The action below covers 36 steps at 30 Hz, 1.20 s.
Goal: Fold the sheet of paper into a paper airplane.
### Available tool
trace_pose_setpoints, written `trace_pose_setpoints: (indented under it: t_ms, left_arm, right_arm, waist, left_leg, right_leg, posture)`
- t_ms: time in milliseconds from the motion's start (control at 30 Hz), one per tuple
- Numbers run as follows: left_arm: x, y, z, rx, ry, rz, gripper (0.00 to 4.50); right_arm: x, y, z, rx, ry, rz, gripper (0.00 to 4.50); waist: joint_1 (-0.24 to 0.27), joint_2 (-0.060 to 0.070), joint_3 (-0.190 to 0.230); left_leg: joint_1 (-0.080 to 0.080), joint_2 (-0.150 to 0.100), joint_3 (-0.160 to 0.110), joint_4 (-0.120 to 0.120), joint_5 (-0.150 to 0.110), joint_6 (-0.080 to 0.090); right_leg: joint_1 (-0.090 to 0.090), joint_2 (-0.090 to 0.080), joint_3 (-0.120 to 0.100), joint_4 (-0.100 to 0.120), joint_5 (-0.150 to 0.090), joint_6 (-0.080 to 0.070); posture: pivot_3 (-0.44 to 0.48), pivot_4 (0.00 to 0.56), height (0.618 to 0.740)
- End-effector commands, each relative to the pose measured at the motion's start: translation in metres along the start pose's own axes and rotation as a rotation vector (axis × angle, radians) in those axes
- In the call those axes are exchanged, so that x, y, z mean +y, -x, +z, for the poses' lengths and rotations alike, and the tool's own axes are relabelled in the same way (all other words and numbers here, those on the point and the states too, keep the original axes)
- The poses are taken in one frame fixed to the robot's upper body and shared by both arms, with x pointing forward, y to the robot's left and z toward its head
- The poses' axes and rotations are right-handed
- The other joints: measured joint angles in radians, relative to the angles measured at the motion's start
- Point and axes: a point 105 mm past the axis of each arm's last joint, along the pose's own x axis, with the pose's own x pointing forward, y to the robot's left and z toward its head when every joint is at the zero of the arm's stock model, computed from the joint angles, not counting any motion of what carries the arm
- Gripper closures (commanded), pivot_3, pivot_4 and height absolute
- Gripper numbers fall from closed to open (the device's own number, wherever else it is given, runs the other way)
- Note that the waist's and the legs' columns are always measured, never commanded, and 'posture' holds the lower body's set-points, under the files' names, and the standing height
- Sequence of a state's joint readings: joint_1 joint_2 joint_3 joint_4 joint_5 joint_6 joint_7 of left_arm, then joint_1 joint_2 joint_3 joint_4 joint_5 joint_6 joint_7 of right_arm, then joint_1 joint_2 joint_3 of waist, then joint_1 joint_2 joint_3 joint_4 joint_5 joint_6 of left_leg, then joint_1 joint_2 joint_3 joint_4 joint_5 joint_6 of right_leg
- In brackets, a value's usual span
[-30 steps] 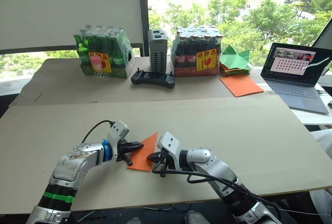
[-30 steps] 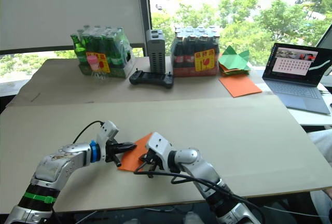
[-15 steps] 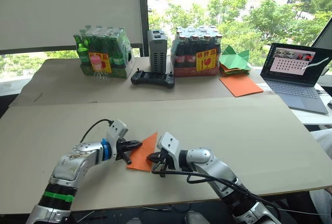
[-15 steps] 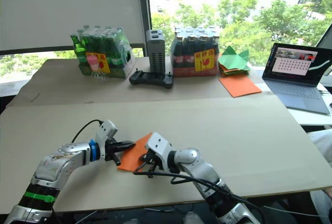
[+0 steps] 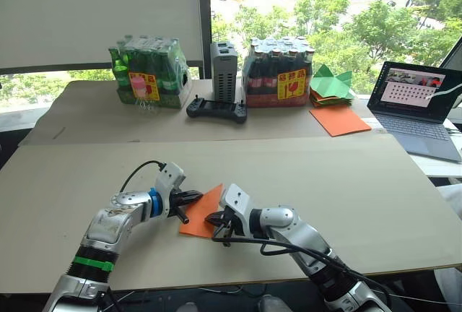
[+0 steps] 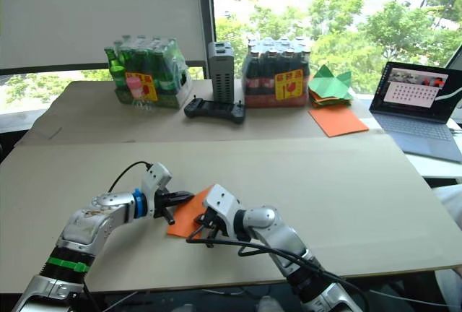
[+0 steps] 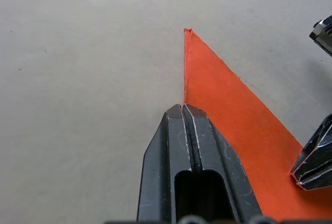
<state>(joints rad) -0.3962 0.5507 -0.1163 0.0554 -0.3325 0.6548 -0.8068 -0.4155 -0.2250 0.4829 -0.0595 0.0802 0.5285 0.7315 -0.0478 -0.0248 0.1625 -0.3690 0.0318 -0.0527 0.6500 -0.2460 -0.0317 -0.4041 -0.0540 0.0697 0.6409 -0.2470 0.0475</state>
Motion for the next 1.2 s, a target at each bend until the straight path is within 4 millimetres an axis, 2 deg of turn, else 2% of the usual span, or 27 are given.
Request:
trace_pose_setpoints:
  t_ms: [33,200,333,633,967,1200]
  left_arm:
    - [-0.004,-0.009,-0.018,0.075,0.027,-0.013,4.46]
    - [-0.004,-0.011,-0.013,0.059,0.008,-0.016,4.46]
    - [-0.012,-0.013,-0.007,0.039,-0.017,-0.051,4.46]
    - [-0.011,-0.009,0.018,-0.035,-0.027,-0.033,4.46]
    - [-0.015,-0.008,0.014,-0.021,-0.045,-0.042,4.46]
    - [0.002,0.001,0.03,-0.079,-0.031,0.032,4.46]
  right_arm:
    - [0.003,-0.001,-0.009,0.034,-0.017,0.001,4.5]
    - [0.002,0.0,-0.01,0.036,-0.019,-0.002,4.5]
    - [0.002,-0.001,-0.01,0.033,-0.021,-0.002,4.5]
    - [0.003,-0.002,-0.01,0.034,-0.019,0.0,4.5]
    - [0.003,-0.004,-0.009,0.031,-0.015,0.003,4.5]
    - [0.003,-0.004,-0.01,0.034,-0.016,0.004,4.5]
  waist:
    - [0.005,0.0,0.0]
    - [0.007,0.0,0.0]
    - [0.006,0.0,0.0]
    - [0.005,0.0,0.0]
    - [0.004,0.0,0.0]
    - [0.004,0.0,0.0]
  left_leg:
    - [0.0,0.0,0.0,0.0,0.0,0.0]
    - [0.0,0.0,0.0,0.0,0.0,0.0]
    - [0.0,0.0,0.0,0.0,0.0,0.0]
    - [-0.001,0.0,0.0,0.0,0.0,0.0]
    - [-0.002,0.0,0.0,-0.001,0.0,0.0]
    - [-0.002,0.0,0.0,-0.001,0.0,0.0]
  right_leg:
    - [0.0,0.0,0.0,0.0,0.0,0.0]
    - [0.0,0.0,0.0,0.0,0.0,0.0]
    - [0.0,0.0,0.0,0.0,0.0,0.0]
    - [0.0,0.0,0.0,-0.001,0.0,0.0]
    - [-0.001,0.0,0.0,-0.001,0.0,0.0]
    - [-0.001,0.0,0.0,-0.001,0.0,0.0]
  posture:
    - [0.0,0.15,0.74]
    - [0.0,0.15,0.74]
    - [0.0,0.15,0.74]
    - [0.0,0.15,0.74]
    - [0.0,0.15,0.74]
    - [0.0,0.15,0.74]
